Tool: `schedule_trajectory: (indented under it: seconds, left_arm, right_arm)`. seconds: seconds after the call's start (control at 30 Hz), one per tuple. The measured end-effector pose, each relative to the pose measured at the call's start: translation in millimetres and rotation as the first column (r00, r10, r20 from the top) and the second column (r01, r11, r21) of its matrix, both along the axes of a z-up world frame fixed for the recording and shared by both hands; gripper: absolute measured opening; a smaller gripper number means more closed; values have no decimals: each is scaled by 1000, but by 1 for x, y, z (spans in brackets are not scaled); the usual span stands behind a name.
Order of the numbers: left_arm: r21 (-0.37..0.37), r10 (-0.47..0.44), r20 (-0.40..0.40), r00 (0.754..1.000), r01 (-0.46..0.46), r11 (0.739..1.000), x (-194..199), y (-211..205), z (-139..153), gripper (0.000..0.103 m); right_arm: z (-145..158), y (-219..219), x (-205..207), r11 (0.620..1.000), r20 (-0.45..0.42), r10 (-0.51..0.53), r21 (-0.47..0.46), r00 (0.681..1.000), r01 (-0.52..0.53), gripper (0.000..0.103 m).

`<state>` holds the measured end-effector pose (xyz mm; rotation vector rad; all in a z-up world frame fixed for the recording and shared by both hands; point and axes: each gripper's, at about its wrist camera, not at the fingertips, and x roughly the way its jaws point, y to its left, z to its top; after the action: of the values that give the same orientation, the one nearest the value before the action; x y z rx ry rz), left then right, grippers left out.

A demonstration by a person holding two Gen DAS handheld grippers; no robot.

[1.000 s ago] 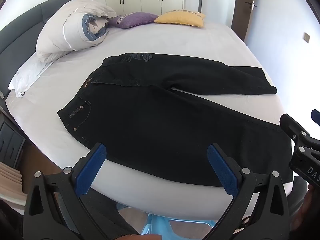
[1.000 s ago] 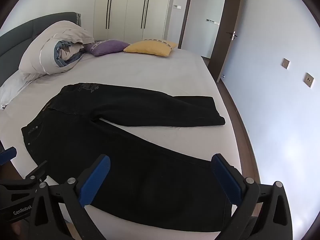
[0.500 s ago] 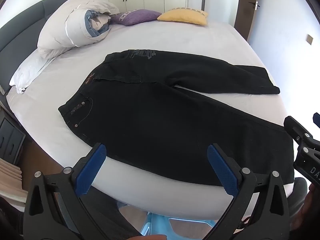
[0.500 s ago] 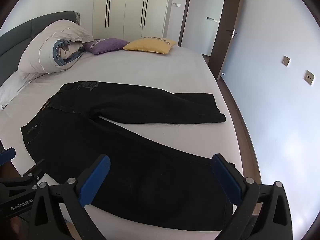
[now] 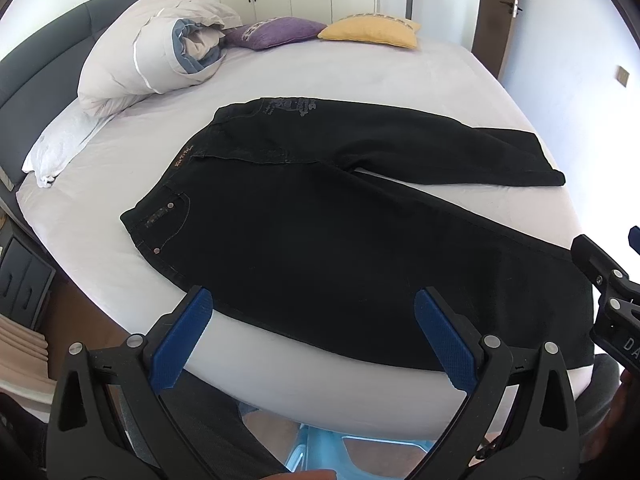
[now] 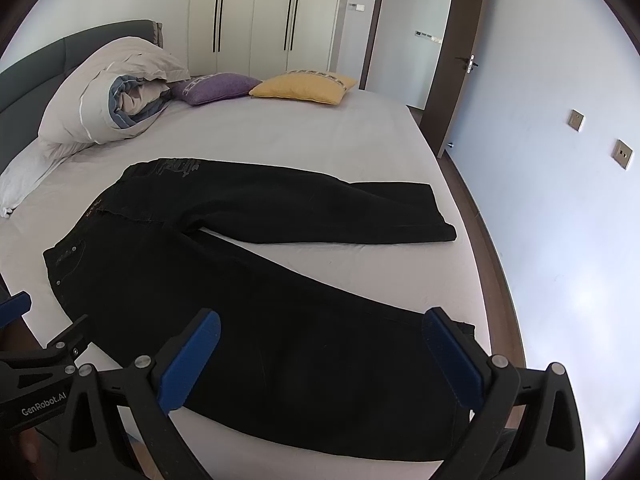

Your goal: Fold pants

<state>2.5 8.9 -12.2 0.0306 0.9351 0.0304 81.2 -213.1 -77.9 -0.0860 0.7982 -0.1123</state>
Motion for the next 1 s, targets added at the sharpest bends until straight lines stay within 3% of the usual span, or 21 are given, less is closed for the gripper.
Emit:
schedule_trajectory:
  seconds: [1.0]
  left_arm:
    - [-3, 3, -8, 1000, -3, 1000, -2, 1, -3, 103]
  right_arm:
    - [-5, 1, 0, 1000, -6, -2, 3, 1000, 2, 103]
